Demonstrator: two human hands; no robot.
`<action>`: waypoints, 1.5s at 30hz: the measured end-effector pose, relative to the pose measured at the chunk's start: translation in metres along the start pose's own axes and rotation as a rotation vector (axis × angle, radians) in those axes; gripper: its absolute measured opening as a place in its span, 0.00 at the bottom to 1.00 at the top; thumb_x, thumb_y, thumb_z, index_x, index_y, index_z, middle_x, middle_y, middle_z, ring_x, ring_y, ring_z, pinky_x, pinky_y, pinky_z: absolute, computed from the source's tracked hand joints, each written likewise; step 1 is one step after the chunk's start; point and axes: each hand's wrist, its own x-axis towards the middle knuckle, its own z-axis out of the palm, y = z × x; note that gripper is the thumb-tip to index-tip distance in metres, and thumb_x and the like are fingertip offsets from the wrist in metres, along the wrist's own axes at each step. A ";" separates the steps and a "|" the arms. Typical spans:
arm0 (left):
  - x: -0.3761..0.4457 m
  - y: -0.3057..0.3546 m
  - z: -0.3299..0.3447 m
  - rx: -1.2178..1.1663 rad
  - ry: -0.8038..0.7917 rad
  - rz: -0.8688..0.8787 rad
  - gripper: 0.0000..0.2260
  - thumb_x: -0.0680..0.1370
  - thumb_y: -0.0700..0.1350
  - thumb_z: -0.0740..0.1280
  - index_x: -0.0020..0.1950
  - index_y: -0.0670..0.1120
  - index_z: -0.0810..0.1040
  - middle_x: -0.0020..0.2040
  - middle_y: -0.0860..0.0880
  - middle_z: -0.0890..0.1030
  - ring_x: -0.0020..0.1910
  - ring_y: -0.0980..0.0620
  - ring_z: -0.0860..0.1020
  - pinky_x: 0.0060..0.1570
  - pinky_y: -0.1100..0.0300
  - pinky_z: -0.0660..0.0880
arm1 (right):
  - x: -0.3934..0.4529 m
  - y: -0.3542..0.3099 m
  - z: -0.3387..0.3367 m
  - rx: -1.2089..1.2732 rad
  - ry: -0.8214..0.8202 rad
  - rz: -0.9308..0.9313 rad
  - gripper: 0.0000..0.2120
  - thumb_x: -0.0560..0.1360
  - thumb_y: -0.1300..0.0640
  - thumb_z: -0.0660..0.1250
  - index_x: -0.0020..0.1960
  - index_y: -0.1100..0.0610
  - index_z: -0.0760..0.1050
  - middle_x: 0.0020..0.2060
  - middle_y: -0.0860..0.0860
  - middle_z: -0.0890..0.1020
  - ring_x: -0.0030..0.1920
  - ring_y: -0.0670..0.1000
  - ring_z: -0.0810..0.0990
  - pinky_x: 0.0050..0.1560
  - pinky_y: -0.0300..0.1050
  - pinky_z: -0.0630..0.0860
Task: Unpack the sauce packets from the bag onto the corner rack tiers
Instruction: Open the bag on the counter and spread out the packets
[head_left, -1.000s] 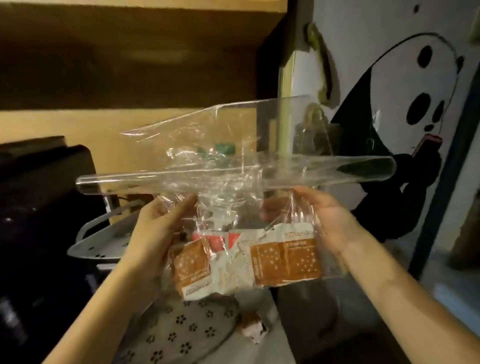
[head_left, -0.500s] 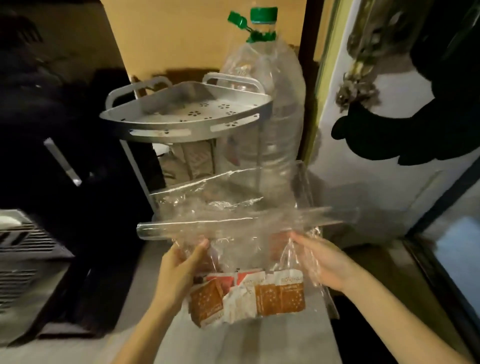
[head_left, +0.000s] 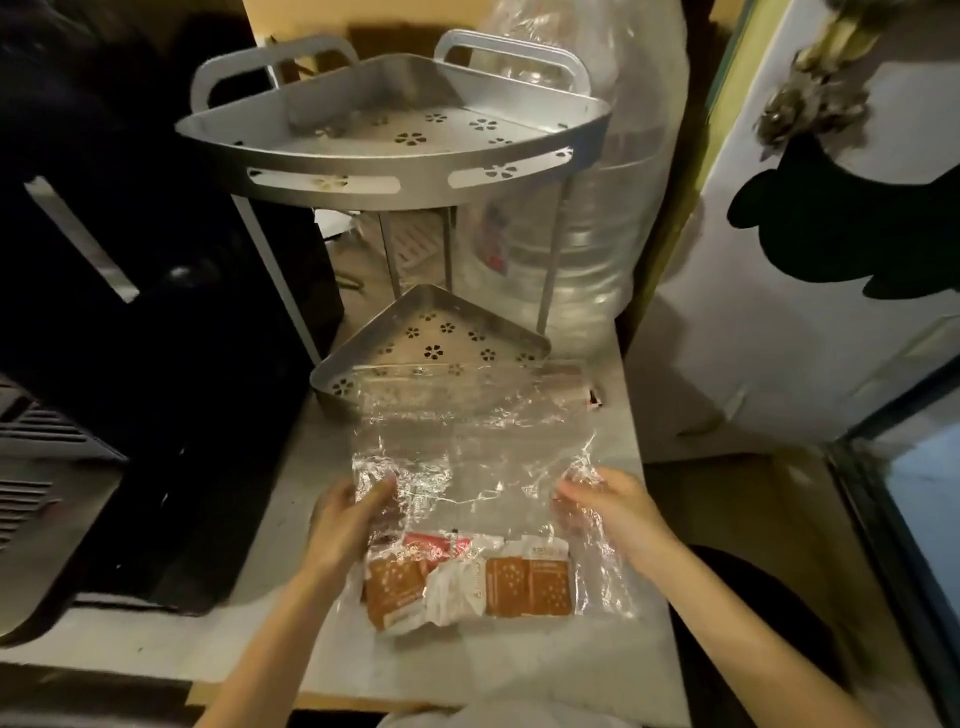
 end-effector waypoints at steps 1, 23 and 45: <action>0.003 -0.002 0.001 -0.004 0.016 -0.012 0.22 0.73 0.49 0.68 0.60 0.38 0.72 0.50 0.41 0.81 0.36 0.53 0.79 0.32 0.61 0.75 | 0.001 -0.001 0.000 -0.035 0.021 -0.022 0.11 0.69 0.60 0.72 0.51 0.59 0.76 0.41 0.50 0.83 0.41 0.47 0.81 0.35 0.31 0.74; 0.037 0.018 -0.006 -0.328 -0.131 -0.182 0.32 0.67 0.48 0.71 0.69 0.43 0.65 0.50 0.52 0.79 0.50 0.54 0.77 0.49 0.57 0.73 | 0.079 -0.134 0.063 -1.119 -0.319 -0.572 0.38 0.70 0.46 0.70 0.74 0.51 0.56 0.74 0.51 0.61 0.74 0.53 0.58 0.73 0.50 0.57; 0.018 0.049 -0.001 -0.477 -0.194 -0.075 0.19 0.71 0.33 0.68 0.61 0.40 0.70 0.40 0.47 0.83 0.39 0.50 0.83 0.36 0.57 0.80 | 0.064 -0.176 0.053 -1.112 -0.589 -0.178 0.11 0.69 0.50 0.71 0.46 0.56 0.79 0.42 0.50 0.81 0.43 0.50 0.79 0.48 0.42 0.73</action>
